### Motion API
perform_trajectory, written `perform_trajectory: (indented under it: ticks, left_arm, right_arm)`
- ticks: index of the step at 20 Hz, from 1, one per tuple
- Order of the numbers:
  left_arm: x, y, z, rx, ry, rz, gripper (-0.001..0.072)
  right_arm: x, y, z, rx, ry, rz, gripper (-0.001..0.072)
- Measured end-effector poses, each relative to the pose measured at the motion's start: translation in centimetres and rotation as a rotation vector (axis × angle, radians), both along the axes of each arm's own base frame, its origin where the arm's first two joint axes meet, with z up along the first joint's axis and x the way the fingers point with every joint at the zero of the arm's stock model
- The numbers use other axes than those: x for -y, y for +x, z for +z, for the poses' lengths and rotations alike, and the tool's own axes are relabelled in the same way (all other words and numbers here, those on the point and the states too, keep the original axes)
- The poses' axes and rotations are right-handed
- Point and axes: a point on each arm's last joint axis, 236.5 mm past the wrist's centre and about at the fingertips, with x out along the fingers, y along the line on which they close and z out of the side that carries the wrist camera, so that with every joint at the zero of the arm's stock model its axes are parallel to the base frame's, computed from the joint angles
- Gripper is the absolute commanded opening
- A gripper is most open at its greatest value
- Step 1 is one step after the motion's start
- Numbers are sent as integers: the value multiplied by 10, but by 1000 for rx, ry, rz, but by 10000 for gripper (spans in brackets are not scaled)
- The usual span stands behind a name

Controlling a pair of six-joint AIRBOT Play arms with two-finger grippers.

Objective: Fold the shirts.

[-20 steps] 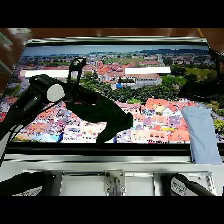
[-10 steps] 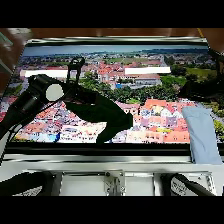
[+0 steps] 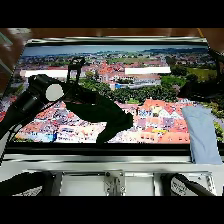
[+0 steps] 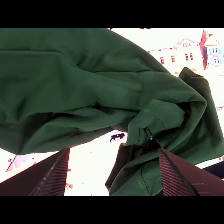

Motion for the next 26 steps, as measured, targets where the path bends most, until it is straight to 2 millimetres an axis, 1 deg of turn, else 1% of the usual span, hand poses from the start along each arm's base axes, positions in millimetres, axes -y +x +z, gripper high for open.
perform_trajectory:
  ticks: [12, 14, 15, 16, 17, 19, 22, 24, 26]
  left_arm:
    - [0, 0, 0, -1, -2, 0, 656]
    - [-5, 4, -1, 21, 30, -10, 657]
    - [-12, 8, -1, 35, 55, -9, 657]
    - [-20, 13, -3, 45, 78, 0, 659]
    - [-31, 19, -4, 47, 99, 17, 683]
    - [-56, 31, -12, 32, 129, 67, 683]
    - [-112, 45, -35, -38, 168, 185, 686]
    - [-146, 47, -55, -114, 141, 281, 686]
    - [-175, 50, -77, -186, 92, 376, 685]
  right_arm:
    - [0, 0, 0, 0, 0, 0, 666]
    - [0, 0, 0, 0, 0, 0, 666]
    - [0, 0, 0, 0, 0, 0, 666]
    - [0, 0, 0, 0, 0, 0, 666]
    - [0, 0, 0, 0, 0, 0, 666]
    - [0, 0, 0, 0, 0, 0, 666]
    - [0, 0, 0, 0, 0, 0, 666]
    - [0, 0, 0, 1, 0, 0, 666]
    - [2, 6, 2, 27, -4, -10, 666]
